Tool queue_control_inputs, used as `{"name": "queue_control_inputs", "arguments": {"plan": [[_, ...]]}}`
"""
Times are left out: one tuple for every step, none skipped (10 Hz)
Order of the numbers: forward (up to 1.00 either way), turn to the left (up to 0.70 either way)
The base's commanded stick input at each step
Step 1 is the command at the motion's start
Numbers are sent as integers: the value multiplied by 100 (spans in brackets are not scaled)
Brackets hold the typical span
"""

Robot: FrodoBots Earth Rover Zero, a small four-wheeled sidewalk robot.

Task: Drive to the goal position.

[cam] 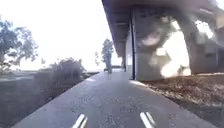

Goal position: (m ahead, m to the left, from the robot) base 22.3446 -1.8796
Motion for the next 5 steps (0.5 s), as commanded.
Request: {"name": "queue_control_inputs", "arguments": {"plan": [[98,0],[98,0],[98,6],[98,20],[98,34]]}}
